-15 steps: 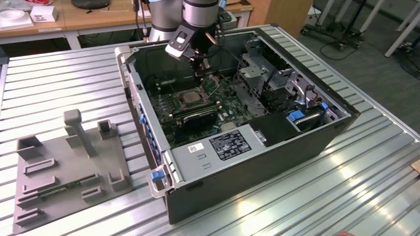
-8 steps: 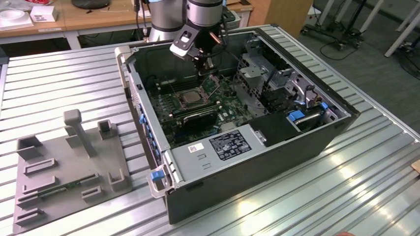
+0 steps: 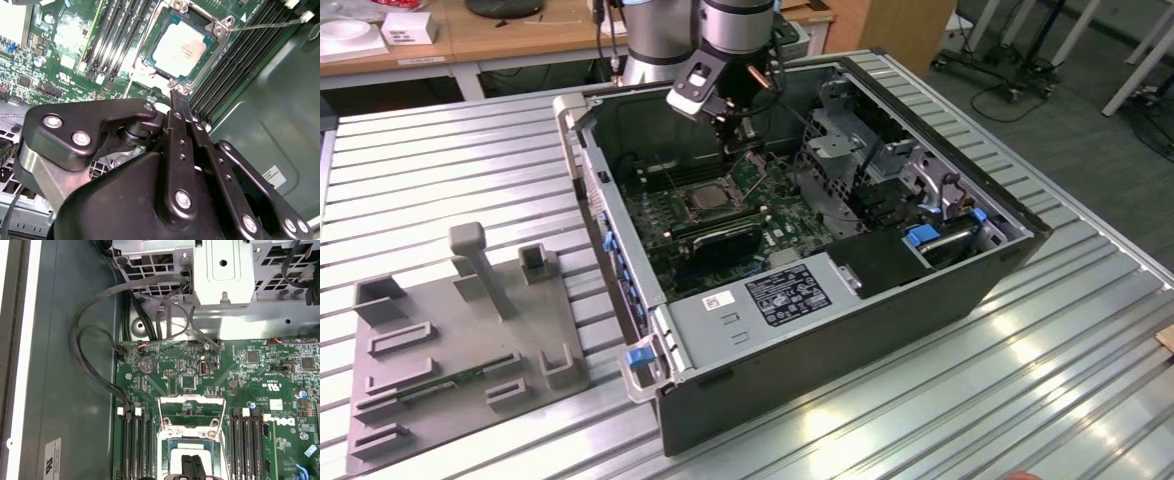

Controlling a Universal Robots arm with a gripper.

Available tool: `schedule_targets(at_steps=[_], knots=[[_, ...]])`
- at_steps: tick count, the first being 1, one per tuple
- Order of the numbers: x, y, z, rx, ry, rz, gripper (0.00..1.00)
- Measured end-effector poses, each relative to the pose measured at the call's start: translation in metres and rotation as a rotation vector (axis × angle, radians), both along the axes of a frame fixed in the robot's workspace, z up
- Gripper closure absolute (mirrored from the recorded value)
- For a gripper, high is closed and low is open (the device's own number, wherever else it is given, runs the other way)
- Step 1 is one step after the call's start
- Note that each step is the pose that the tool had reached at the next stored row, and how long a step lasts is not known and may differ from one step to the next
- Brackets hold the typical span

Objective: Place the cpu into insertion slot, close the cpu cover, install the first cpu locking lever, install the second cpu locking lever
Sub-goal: 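Place the cpu into insertion slot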

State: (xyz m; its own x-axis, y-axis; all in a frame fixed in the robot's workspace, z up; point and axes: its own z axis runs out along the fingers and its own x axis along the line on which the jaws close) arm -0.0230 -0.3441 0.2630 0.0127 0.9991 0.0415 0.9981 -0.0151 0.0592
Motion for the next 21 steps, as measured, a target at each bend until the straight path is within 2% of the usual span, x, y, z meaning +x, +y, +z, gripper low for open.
schedule_targets(at_steps=[16,21], knots=[[0.0304,0.0000,0.0000,-0.0001,0.0001,0.000,0.89],[0.0370,0.0000,0.0000,0.0000,0.0001,0.000,0.89]])
